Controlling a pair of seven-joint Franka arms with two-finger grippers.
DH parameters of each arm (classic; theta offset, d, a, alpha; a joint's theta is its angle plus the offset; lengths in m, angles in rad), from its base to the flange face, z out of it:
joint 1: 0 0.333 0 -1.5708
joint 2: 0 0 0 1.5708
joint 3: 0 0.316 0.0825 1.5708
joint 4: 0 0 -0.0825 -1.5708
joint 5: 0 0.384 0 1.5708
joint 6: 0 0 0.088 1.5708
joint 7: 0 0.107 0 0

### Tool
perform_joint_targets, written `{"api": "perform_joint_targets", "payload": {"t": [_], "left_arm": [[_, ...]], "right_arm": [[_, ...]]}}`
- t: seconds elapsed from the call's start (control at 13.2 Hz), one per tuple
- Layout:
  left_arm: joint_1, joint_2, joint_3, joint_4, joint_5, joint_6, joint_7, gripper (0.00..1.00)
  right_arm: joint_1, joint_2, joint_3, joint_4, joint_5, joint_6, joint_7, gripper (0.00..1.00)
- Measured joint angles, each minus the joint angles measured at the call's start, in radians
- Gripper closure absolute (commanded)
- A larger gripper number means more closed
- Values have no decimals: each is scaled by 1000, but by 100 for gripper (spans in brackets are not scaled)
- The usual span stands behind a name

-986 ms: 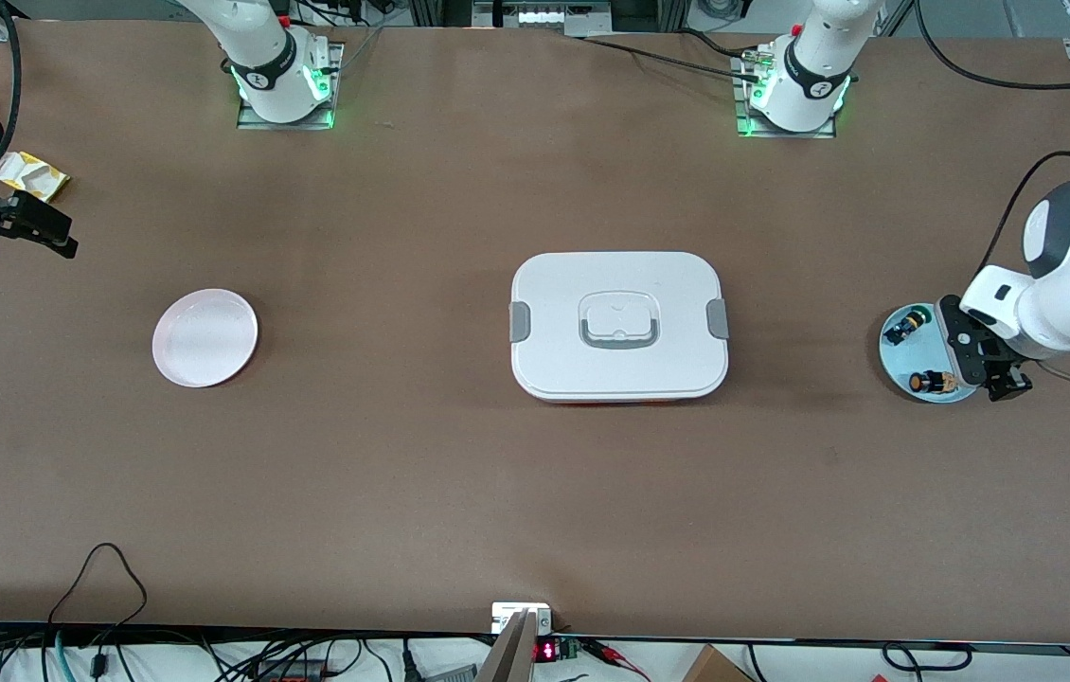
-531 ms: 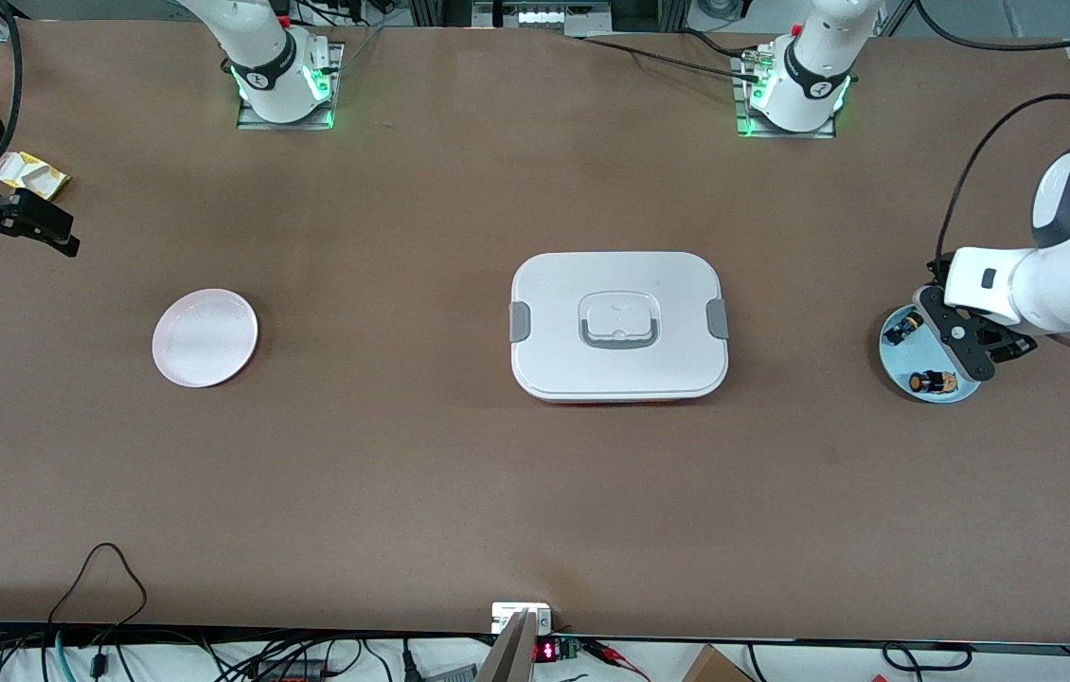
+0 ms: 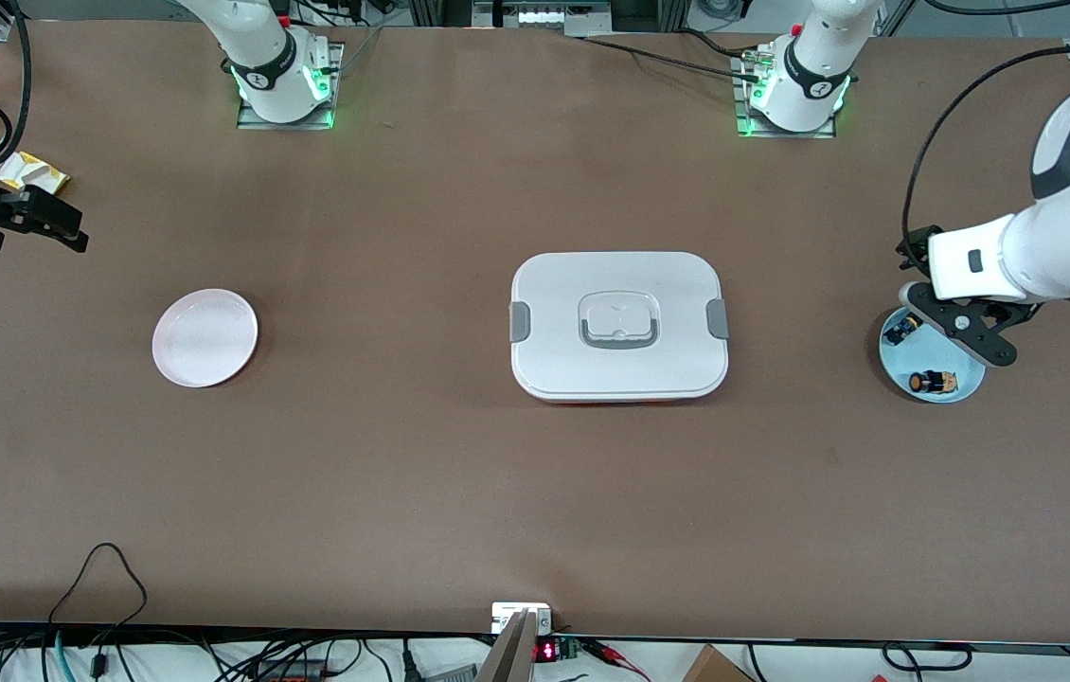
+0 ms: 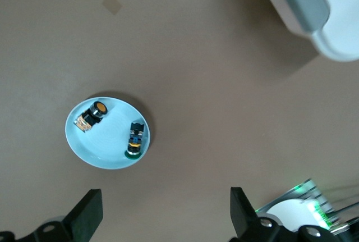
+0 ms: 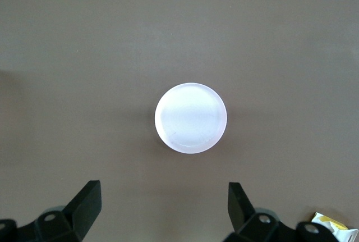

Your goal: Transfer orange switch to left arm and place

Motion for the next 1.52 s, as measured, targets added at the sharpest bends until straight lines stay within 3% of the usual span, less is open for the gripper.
{"api": "perform_joint_targets", "payload": {"t": [0.23,0.3,0.53,0.61,0.99,1.36,1.52], "left_arm": [[-26,-1,14,33,-38,-20,-75,0],[-37,-3,52,38,-69,-20,-80,0],[-226,-51,364,60,-206,47,-85,0],[-289,-72,438,62,-226,75,-106,0],[-537,-190,714,22,-340,219,-481,0],[-774,-355,1000,-146,-357,325,-515,0],[-821,-417,1052,-235,-359,421,-517,0]], "right_arm": [[10,0,1,0,0,-1,0,0],[12,0,1,0,0,-2,0,0],[13,0,1,1,0,-3,0,0],[13,0,1,1,0,-3,0,0],[13,-1,1,2,0,-4,-1,0],[14,-1,1,3,0,-4,-1,0],[14,-1,1,3,0,-4,-1,0]]}}
